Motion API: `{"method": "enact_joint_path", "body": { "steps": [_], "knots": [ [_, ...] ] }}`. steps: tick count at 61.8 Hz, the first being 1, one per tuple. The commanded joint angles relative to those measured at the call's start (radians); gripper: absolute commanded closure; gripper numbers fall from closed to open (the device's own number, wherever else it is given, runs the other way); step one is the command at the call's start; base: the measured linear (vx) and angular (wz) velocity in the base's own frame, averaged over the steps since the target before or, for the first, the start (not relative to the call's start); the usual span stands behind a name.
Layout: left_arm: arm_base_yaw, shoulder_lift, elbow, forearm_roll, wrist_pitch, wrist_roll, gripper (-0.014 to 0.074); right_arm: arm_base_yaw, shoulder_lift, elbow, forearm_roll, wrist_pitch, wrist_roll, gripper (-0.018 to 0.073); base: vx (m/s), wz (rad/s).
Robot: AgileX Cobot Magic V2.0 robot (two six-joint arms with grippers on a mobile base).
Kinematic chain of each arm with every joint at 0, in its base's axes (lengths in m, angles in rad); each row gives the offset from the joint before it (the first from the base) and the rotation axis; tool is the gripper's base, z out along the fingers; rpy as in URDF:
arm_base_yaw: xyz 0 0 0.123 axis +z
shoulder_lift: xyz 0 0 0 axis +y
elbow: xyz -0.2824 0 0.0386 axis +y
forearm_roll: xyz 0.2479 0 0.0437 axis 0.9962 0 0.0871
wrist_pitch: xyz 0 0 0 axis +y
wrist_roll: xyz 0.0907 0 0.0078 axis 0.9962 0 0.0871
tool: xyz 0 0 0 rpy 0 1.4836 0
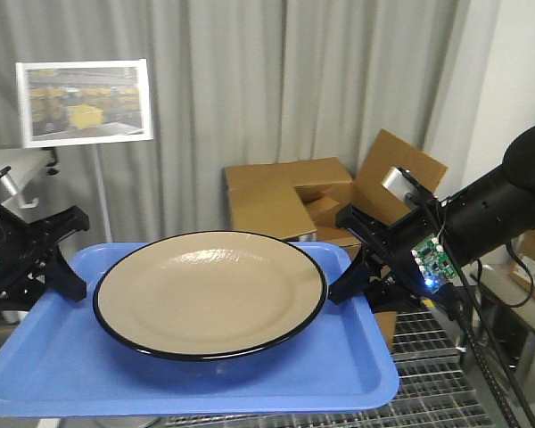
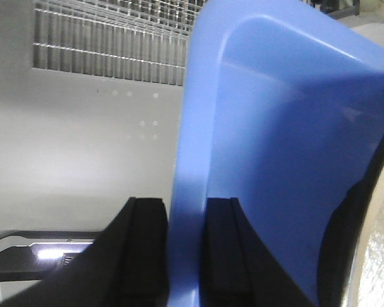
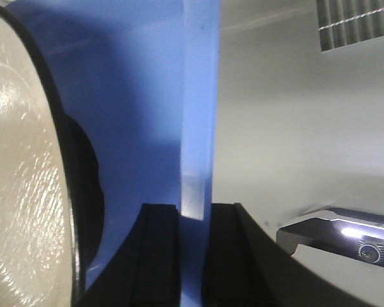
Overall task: Place disk in tray to left cabinet
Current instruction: 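Keep holding the tray with both grippers while driving to the white cabinet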
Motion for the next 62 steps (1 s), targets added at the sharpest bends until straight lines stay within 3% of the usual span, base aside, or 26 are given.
{"method": "enact_joint_path", "body": {
  "steps": [1, 62],
  "knots": [
    [-0.020, -0.054, -0.038, -0.136, -0.009, -0.025, 0.0596, 0.014, -0.059, -0.040, 0.160, 0.023, 0.000, 0.0565, 0.24, -0.34],
    [-0.020, -0.055, -0.038, -0.136, -0.008, -0.025, 0.0596, 0.014, -0.059, -0.040, 0.159, 0.023, 0.000, 0.0565, 0.13, -0.49]
  ]
}}
